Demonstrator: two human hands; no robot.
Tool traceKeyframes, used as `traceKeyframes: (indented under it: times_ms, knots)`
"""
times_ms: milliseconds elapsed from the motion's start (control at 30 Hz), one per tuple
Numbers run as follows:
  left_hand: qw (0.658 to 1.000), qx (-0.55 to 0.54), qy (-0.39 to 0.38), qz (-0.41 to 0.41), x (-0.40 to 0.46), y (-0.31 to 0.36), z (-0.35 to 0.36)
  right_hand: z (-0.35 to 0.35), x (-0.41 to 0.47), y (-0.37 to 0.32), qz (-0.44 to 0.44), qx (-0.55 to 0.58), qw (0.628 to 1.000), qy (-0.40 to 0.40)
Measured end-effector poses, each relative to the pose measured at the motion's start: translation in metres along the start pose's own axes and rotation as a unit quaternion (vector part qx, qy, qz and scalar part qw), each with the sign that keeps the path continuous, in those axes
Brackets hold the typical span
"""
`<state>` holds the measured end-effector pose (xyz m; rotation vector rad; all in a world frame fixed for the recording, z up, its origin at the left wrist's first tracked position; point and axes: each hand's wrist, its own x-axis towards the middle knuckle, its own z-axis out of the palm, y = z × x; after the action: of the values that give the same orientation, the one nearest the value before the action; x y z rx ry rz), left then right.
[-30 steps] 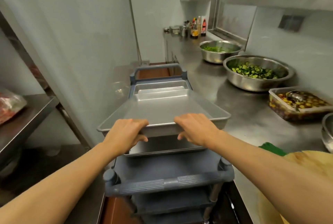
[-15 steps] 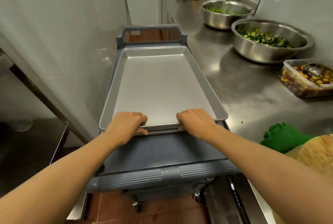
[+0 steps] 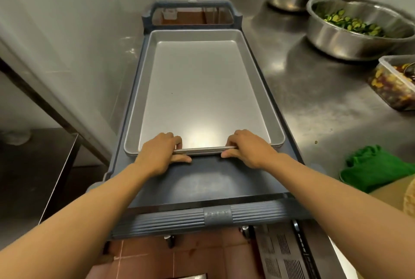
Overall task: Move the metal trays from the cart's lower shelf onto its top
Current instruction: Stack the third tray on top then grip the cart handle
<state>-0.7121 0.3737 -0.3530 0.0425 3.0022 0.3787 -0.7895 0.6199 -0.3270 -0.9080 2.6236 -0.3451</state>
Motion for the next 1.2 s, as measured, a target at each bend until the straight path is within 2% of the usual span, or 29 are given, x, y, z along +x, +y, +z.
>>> traceKeyframes:
  times_ms: [133,267,367,467,567,667,767,867,933,1000,1100,1133,1200]
  knots:
    - [0.999,0.04,0.006,-0.009,-0.002,0.002,0.01,0.015,-0.005,0.003,-0.023,-0.101,0.994,0.041]
    - [0.999,0.027,0.01,-0.026,-0.008,0.007,0.008,0.016,-0.008,0.0,-0.019,-0.127,0.991,0.042]
    - [0.998,-0.032,-0.013,-0.043,-0.019,0.014,-0.004,0.009,-0.017,-0.008,0.0,-0.087,0.996,0.012]
    - [0.992,-0.11,-0.036,-0.056,-0.04,0.024,-0.03,-0.011,-0.032,-0.022,0.008,-0.001,1.0,0.004]
    - [0.981,-0.176,0.005,-0.078,-0.066,0.044,-0.071,-0.044,-0.055,-0.043,0.021,0.107,0.992,0.06]
    - [0.971,-0.213,0.068,-0.086,-0.101,0.067,-0.11,-0.076,-0.085,-0.063,0.024,0.161,0.981,0.106]
    - [0.967,-0.217,0.082,-0.1,-0.141,0.087,-0.125,-0.093,-0.119,-0.078,0.025,0.171,0.979,0.111]
    - [0.977,-0.184,0.054,-0.092,-0.17,0.102,-0.111,-0.085,-0.147,-0.087,0.022,0.166,0.98,0.107]
    - [0.977,-0.183,0.067,-0.086,-0.181,0.11,-0.101,-0.075,-0.164,-0.091,0.014,0.162,0.979,0.121]
    - [0.955,-0.253,0.125,-0.086,-0.195,0.12,-0.096,-0.063,-0.185,-0.099,-0.003,0.192,0.968,0.163]
    - [0.885,-0.404,0.214,-0.087,-0.216,0.138,-0.093,-0.048,-0.217,-0.112,-0.01,0.262,0.935,0.24]
    - [0.879,-0.413,0.225,-0.08,-0.223,0.142,-0.092,-0.042,-0.227,-0.116,-0.004,0.267,0.93,0.253]
    - [0.892,-0.387,0.222,-0.067,-0.237,0.148,-0.088,-0.029,-0.243,-0.123,0.012,0.26,0.932,0.251]
